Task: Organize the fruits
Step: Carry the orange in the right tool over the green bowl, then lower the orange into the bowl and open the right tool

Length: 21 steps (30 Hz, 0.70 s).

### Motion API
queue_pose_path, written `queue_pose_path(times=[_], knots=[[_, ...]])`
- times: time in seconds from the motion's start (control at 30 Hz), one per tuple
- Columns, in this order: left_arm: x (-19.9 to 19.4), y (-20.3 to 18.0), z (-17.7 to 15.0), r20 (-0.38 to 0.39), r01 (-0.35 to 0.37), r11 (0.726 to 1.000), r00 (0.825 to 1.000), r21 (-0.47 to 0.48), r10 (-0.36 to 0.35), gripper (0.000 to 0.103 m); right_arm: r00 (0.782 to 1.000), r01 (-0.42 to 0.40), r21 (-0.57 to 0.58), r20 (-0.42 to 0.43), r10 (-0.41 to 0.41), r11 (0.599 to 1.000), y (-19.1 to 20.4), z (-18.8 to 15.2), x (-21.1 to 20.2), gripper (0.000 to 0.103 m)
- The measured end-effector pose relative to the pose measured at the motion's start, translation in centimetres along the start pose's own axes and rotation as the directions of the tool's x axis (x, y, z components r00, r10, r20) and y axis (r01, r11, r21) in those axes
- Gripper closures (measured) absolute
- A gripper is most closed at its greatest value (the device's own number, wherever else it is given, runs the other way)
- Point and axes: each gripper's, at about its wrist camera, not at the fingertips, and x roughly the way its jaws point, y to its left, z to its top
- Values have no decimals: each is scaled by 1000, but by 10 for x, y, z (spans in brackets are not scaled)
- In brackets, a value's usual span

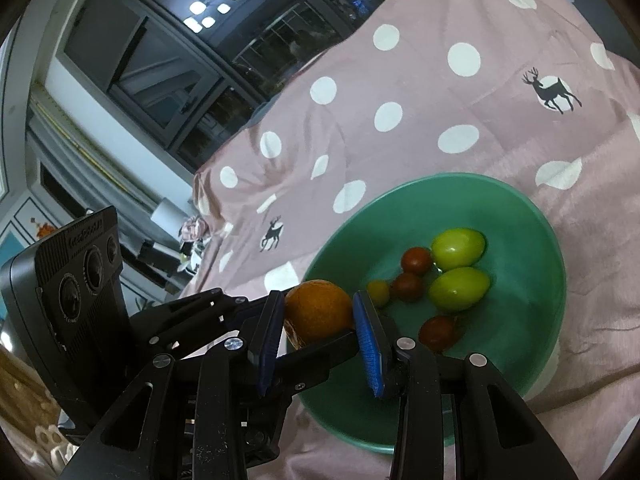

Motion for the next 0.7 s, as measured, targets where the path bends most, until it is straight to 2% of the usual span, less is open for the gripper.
queue_pose_path(times=[0.7], knots=[[22, 5, 2, -38, 34, 999, 999, -15, -34, 59, 998, 44, 15, -38, -44, 999, -14, 0, 13, 65]])
